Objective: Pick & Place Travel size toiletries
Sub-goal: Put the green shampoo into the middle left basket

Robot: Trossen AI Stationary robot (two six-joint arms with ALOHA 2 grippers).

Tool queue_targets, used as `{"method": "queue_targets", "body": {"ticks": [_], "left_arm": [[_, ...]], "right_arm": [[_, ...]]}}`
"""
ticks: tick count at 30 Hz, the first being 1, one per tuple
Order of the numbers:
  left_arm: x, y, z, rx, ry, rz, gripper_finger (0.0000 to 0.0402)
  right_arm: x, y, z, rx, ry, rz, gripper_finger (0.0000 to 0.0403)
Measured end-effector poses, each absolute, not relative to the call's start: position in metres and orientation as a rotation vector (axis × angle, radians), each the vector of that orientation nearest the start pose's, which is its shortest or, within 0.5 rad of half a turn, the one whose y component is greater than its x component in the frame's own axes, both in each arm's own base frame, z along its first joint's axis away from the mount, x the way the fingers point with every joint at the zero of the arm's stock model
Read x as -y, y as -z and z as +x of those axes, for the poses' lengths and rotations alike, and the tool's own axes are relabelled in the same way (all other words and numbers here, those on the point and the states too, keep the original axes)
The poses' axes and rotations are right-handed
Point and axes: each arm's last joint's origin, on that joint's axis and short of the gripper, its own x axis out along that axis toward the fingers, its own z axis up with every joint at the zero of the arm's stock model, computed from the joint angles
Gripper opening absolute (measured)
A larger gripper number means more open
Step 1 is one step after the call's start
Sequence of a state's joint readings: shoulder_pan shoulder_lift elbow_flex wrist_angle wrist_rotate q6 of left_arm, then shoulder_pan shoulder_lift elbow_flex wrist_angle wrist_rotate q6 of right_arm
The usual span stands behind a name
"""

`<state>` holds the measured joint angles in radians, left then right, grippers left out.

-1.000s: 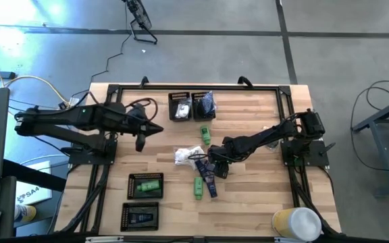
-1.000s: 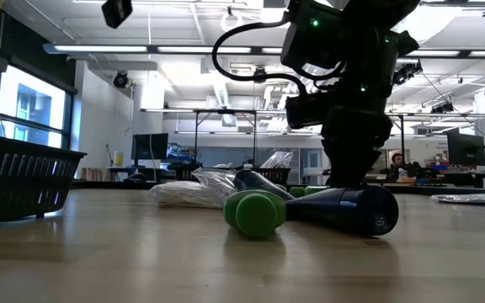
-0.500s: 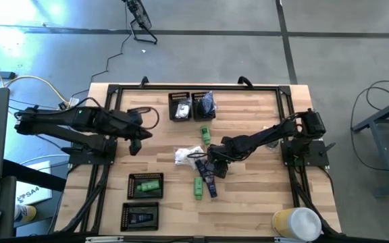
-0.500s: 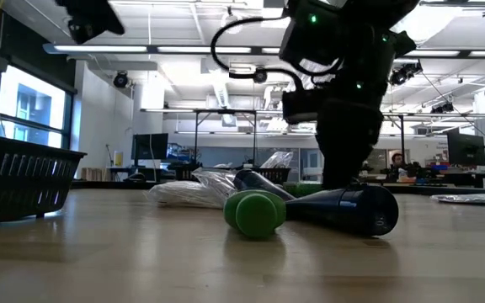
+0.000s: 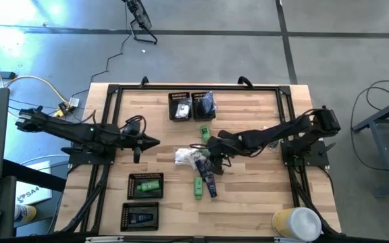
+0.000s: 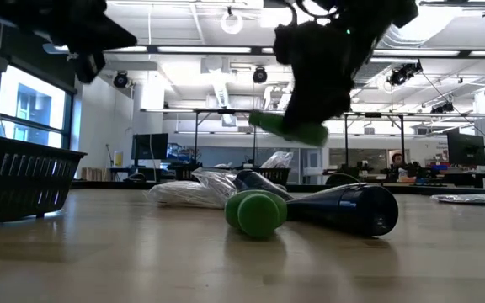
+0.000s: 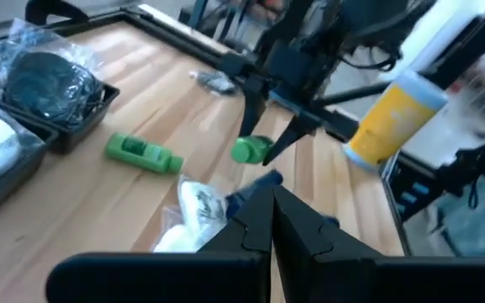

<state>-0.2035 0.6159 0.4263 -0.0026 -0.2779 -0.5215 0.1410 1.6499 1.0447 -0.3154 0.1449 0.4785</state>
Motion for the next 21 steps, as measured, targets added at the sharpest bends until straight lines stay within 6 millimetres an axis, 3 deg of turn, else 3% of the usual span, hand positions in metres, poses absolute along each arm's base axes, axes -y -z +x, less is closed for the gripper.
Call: {"method": "queue_targets", "body": {"ticks": [6,11,16,21], "left_arm": [[0.023,-0.231,0.152,-0.06,-0.093,-0.483,0.0],[0.023,-0.232,0.152,-0.05,-0.101,-0.362,0.0],[0.022,-0.234,0.155,-0.015,-0.15,-0.348,0.0001],[0.022,-0.236,0.158,0.012,-0.158,-0.363,0.0045]], "right_arm": [[-0.041,-0.229,0.339,-0.657,0.202,0.369,0.016],[-0.039,-0.244,0.347,-0.487,0.199,0.394,0.0159],[-0.038,-0.255,0.352,-0.369,0.181,0.417,0.0162],[-0.037,-0.26,0.354,-0.305,0.189,0.403,0.016]]}}
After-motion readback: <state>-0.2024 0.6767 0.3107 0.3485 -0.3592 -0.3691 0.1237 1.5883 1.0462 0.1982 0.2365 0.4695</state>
